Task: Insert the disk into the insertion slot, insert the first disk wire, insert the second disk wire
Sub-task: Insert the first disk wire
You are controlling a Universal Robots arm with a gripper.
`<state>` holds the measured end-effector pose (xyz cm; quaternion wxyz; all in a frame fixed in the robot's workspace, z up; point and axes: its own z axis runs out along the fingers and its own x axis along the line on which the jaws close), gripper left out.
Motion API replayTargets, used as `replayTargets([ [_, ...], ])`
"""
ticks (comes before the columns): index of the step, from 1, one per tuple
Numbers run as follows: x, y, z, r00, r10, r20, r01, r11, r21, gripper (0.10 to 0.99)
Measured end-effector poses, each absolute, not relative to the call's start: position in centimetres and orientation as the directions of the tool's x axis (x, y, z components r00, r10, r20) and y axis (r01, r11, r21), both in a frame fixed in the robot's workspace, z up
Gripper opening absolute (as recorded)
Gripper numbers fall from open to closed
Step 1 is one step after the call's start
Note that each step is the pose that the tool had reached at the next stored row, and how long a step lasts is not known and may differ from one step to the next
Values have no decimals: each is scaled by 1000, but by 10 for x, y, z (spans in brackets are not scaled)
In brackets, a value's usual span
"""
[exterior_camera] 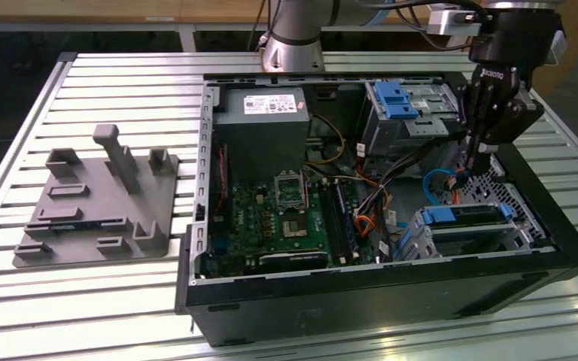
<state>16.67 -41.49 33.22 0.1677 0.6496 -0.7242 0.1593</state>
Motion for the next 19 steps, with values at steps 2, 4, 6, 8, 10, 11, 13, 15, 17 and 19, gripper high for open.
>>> replayTargets([
  [2, 167, -415, 332, -100, -887, 450, -994, 105, -13, 165],
  [4, 168, -415, 332, -99, -888, 450, -994, 105, -11, 165],
  [6, 172, -415, 332, -92, -888, 451, -995, 103, -2, 165],
  [8, 172, -415, 332, -90, -888, 451, -995, 102, 1, 165],
  [10, 172, -417, 332, -91, -895, 437, -995, 102, 2, 165],
  [11, 172, -418, 332, -91, -899, 428, -995, 102, 3, 165],
  [13, 172, -422, 332, -91, -905, 416, -995, 102, 4, 165],
  [15, 172, -425, 332, -91, -910, 404, -995, 102, 6, 165],
  [17, 172, -427, 332, -91, -918, 387, -995, 101, 7, 165],
  [19, 172, -429, 332, -91, -931, 355, -995, 101, 10, 165],
])
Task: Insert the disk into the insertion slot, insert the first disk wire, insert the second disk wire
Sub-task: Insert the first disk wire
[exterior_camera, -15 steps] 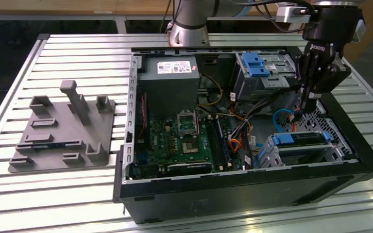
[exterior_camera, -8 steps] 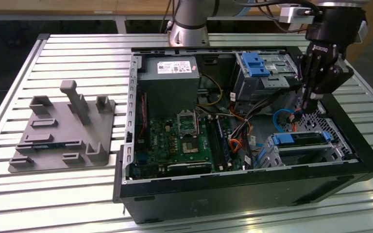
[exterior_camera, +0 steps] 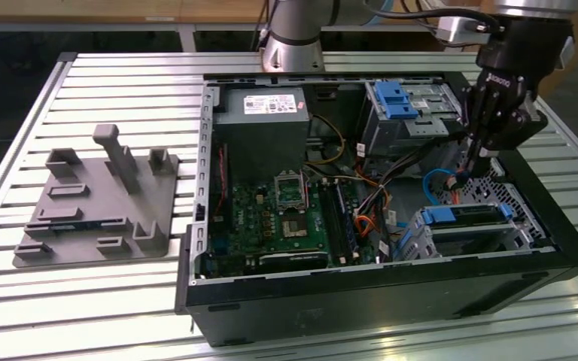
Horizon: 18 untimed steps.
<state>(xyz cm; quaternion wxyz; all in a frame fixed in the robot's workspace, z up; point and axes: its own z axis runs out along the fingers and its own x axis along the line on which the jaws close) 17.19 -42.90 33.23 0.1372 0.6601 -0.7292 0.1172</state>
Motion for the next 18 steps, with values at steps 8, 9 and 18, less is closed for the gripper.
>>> replayTargets([
  [8, 171, -439, 343, -92, -944, 317, -995, 101, 11, 165],
  [9, 170, -441, 343, -92, -947, 307, -995, 101, 12, 165],
  [18, 170, -454, 344, -92, -976, 195, -995, 98, 23, 165],
])
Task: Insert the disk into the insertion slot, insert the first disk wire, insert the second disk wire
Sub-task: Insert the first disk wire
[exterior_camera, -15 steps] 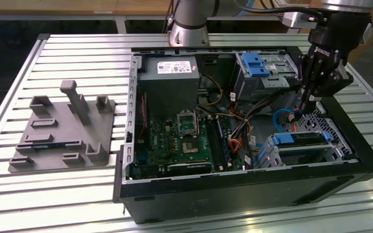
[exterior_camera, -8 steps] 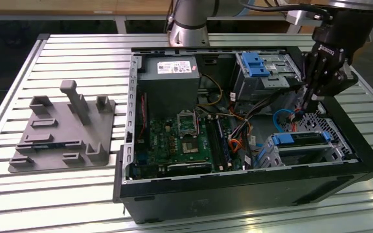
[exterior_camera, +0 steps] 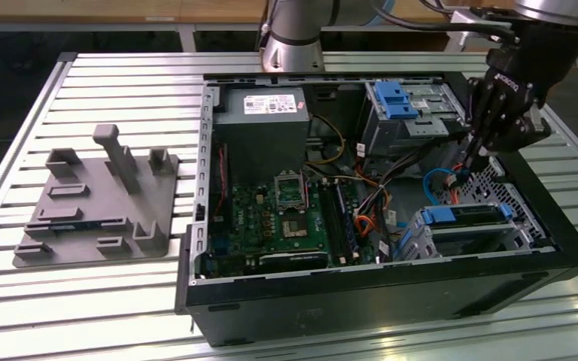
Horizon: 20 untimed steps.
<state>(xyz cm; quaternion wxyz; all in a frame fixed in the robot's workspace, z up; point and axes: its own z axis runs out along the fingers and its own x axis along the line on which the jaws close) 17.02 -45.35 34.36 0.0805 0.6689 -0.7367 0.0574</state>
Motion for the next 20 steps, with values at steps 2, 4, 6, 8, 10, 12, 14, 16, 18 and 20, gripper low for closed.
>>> replayTargets([
  [2, 170, -457, 344, -92, -978, 186, -995, 98, 24, 165],
  [4, 170, -462, 344, -92, -980, 177, -995, 98, 25, 165],
  [6, 170, -466, 344, -92, -982, 167, -995, 98, 26, 165],
  [8, 170, -470, 344, -92, -983, 161, -995, 98, 27, 165],
  [10, 170, -475, 344, -92, -983, 159, -995, 98, 27, 165],
  [12, 170, -481, 344, -92, -983, 159, -995, 98, 27, 165],
  [14, 170, -487, 344, -92, -983, 159, -995, 98, 27, 165],
  [16, 170, -491, 344, -92, -985, 148, -995, 97, 27, 165],
  [18, 170, -494, 344, -93, -988, 125, -995, 97, 27, 165],
  [20, 170, -497, 344, -93, -991, 101, -995, 96, 28, 165],
])
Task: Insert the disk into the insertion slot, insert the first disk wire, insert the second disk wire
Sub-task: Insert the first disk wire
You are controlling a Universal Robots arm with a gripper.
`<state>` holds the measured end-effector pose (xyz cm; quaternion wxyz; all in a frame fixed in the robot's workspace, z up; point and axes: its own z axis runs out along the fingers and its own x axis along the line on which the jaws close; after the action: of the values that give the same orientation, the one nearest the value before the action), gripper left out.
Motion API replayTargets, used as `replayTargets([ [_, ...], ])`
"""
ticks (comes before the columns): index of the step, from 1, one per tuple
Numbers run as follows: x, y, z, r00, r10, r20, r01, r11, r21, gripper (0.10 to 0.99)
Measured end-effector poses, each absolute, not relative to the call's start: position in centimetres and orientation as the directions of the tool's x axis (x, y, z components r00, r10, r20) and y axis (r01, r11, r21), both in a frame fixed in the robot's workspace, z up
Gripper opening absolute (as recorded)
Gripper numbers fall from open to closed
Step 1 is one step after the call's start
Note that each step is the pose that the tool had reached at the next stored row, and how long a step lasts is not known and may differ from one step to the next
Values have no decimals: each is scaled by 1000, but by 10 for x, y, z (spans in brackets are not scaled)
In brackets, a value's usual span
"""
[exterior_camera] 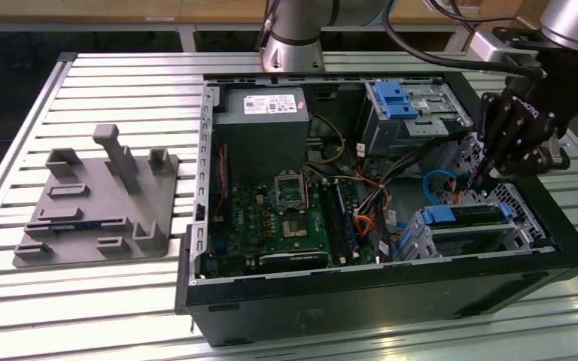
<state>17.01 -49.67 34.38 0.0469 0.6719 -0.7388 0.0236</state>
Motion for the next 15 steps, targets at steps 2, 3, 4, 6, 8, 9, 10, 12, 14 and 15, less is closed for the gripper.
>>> replayTargets([
  [2, 170, -500, 344, -93, -993, 75, -995, 95, 29, 165],
  [3, 170, -501, 344, -93, -994, 62, -995, 95, 30, 165],
  [4, 170, -503, 344, -93, -994, 49, -995, 95, 31, 165],
  [6, 170, -506, 344, -93, -995, 25, -995, 94, 32, 165],
  [8, 170, -510, 343, -93, -996, 13, -995, 93, 33, 165],
  [9, 170, -513, 343, -93, -996, 10, -995, 93, 33, 165],
  [10, 170, -515, 343, -93, -996, 5, -995, 93, 33, 165],
  [12, 170, -517, 343, -91, -996, -9, -995, 91, 33, 165],
  [14, 170, -518, 343, -87, -996, -20, -996, 86, 34, 165],
  [15, 170, -518, 343, -84, -996, -26, -996, 83, 34, 165],
])
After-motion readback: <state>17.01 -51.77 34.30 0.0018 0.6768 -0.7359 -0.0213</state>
